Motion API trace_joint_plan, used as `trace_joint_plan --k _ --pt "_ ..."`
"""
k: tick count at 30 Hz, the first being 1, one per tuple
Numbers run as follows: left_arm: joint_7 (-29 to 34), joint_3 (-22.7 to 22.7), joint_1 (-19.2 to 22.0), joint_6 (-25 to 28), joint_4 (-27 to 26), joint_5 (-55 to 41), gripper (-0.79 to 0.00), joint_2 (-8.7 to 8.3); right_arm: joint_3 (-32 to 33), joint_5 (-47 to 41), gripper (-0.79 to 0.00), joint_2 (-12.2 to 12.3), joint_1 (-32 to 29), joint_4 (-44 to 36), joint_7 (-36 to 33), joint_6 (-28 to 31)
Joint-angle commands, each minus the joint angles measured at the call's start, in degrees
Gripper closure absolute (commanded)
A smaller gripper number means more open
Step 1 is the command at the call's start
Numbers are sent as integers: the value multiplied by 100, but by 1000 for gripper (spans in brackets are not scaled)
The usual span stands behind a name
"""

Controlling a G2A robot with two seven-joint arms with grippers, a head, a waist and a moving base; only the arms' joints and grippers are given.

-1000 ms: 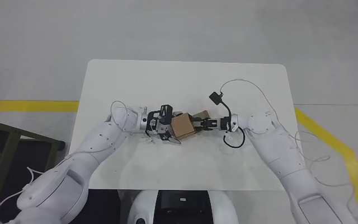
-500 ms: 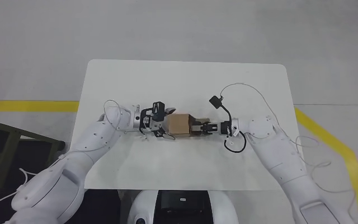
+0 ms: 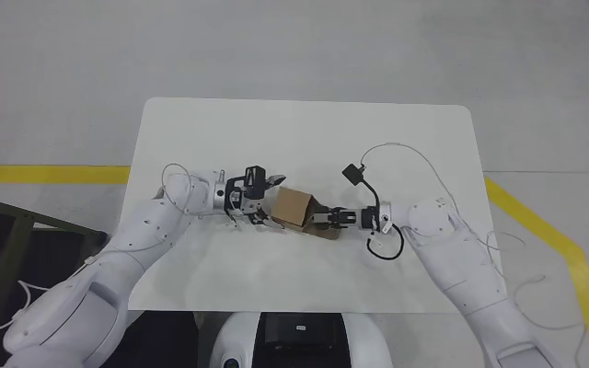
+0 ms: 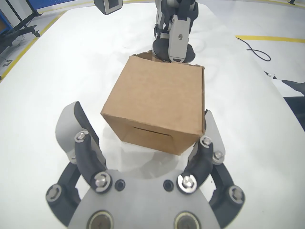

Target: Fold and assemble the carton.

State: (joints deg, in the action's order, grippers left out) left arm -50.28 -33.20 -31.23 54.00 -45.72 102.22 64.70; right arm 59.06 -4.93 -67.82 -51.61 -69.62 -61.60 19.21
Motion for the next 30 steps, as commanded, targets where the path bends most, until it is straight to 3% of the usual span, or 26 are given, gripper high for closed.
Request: trace_joint_plan --k 1,12,20,30 --pt "87 41 71 88 -48 103 -785 -12 72 38 0 27 -35 -45 16 -32" --pt "354 387 362 355 -272 15 -785 -36 424 344 0 174 -399 -559 317 -436" --pt "347 621 438 347 -221 -169 -785 1 173 247 0 76 -33 -28 548 -394" --pt "266 833 520 266 -141 -303 -785 19 -202 67 0 -43 236 319 374 -198"
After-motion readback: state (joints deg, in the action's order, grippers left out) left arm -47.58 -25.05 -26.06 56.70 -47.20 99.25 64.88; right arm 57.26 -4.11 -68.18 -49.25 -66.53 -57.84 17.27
